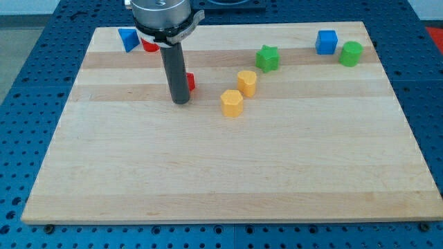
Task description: Slide the red star towards top center
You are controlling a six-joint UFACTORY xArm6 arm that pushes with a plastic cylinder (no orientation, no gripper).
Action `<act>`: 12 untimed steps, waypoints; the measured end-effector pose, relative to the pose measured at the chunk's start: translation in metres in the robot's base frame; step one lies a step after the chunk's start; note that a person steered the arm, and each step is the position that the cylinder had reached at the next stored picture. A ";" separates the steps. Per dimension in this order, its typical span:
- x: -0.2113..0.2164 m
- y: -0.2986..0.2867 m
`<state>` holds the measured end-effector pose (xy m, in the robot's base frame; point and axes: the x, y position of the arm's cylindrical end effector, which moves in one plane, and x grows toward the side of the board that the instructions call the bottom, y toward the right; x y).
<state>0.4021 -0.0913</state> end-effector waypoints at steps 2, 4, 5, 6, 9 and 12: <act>-0.030 0.004; -0.062 -0.013; -0.075 -0.013; -0.091 -0.013; -0.113 -0.013; -0.127 -0.013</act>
